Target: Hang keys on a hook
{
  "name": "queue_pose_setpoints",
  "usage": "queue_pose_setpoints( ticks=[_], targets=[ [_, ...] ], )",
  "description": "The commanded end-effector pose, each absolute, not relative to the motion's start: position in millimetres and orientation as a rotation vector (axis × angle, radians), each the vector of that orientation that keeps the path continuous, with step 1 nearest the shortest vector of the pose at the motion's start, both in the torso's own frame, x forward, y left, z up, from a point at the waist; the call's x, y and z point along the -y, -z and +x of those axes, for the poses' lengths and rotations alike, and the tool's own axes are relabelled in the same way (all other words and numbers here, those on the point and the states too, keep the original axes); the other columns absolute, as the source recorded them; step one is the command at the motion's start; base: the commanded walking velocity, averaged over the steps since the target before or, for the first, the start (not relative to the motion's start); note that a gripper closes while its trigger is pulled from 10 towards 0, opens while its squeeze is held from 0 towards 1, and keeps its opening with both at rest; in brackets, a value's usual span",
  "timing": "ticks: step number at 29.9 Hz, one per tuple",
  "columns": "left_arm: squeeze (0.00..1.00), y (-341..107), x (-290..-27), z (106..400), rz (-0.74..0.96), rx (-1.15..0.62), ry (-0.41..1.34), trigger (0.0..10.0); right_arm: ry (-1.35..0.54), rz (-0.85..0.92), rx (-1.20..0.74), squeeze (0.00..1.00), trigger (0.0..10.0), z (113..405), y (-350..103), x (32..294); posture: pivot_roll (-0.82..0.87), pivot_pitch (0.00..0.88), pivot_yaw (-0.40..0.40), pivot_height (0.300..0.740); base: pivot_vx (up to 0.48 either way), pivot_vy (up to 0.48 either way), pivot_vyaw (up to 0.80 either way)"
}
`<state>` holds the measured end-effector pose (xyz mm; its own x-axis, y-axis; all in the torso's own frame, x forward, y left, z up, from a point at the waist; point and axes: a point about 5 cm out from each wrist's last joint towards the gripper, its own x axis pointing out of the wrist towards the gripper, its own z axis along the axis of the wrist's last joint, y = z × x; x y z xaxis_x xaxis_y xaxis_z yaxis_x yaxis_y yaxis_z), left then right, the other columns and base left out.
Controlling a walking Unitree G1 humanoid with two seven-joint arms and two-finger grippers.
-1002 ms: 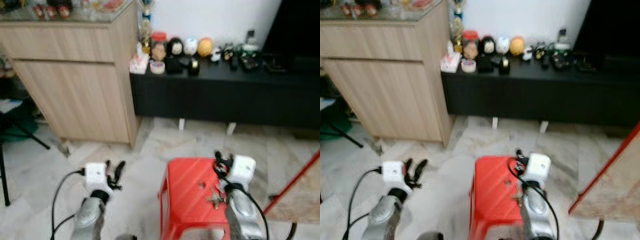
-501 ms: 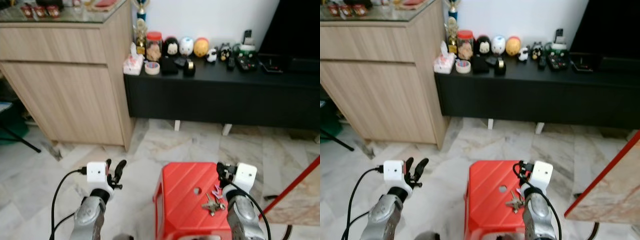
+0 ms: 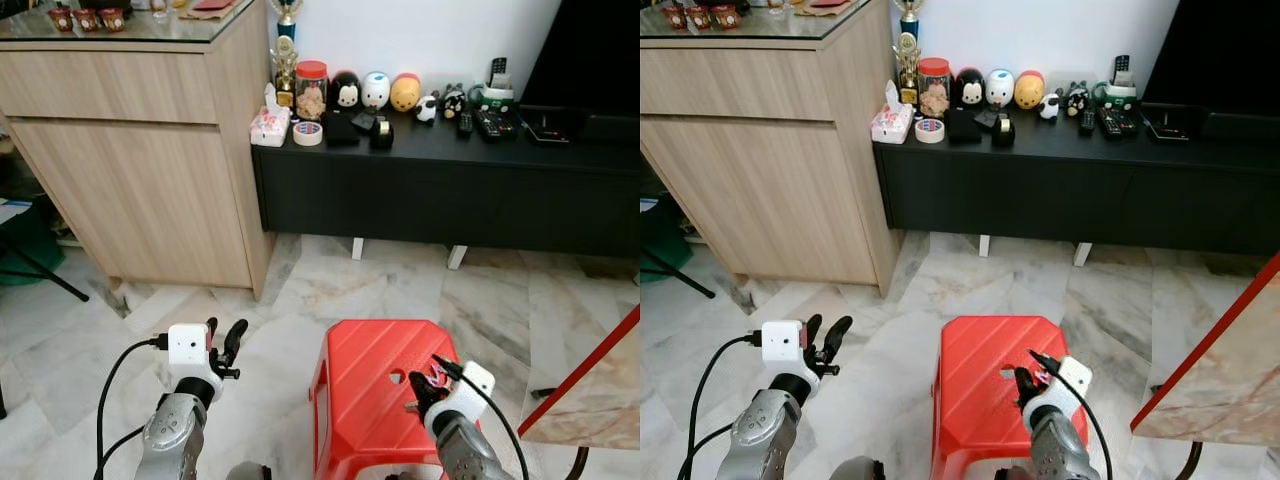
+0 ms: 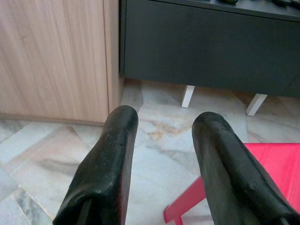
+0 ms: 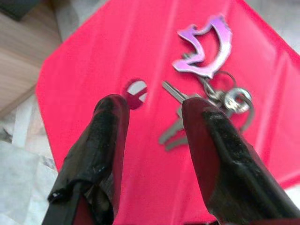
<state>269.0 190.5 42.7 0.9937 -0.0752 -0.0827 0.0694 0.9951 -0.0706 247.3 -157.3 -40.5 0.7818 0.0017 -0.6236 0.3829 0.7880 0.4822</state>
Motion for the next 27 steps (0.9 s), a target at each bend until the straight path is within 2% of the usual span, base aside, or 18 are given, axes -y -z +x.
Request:
queue_pose_setpoints(
  ticks=[1, 5, 9, 13, 19, 27],
  targets=[
    [0.00, -40, -192, 267, -0.060, -0.098, 0.068, 10.0, 0.226, 0.607, -0.622, 0.00, 10.0, 249, 37, 161, 0.10, 0.025, -0.045, 0.645, 0.000, 0.000, 0.00],
    [0.00, -39, -193, 266, -0.060, -0.105, 0.066, 10.0, 0.256, 0.595, -0.482, 0.00, 10.0, 254, 24, 170, 0.09, 0.027, -0.044, 0.645, 0.000, 0.000, 0.00],
    [0.00, -39, -193, 267, -0.059, -0.107, 0.068, 10.0, 0.353, 0.572, -0.548, 0.00, 10.0, 243, 35, 178, 0.09, 0.027, -0.041, 0.645, 0.000, 0.000, 0.00],
    [0.00, -40, -192, 269, -0.060, -0.103, 0.070, 10.0, 0.461, 0.681, -0.592, 0.00, 10.0, 232, 47, 183, 0.09, 0.027, -0.042, 0.645, 0.000, 0.000, 0.00],
    [0.00, -40, -191, 268, -0.061, -0.104, 0.073, 10.0, 0.453, 0.769, -0.622, 0.00, 10.0, 231, 52, 179, 0.10, 0.031, -0.041, 0.645, 0.000, 0.000, 0.00],
    [0.00, -39, -193, 268, -0.056, -0.107, 0.063, 10.0, 0.423, 0.781, -0.635, 0.00, 10.0, 236, 52, 176, 0.10, 0.034, -0.041, 0.645, 0.000, 0.000, 0.00]
  ],
)
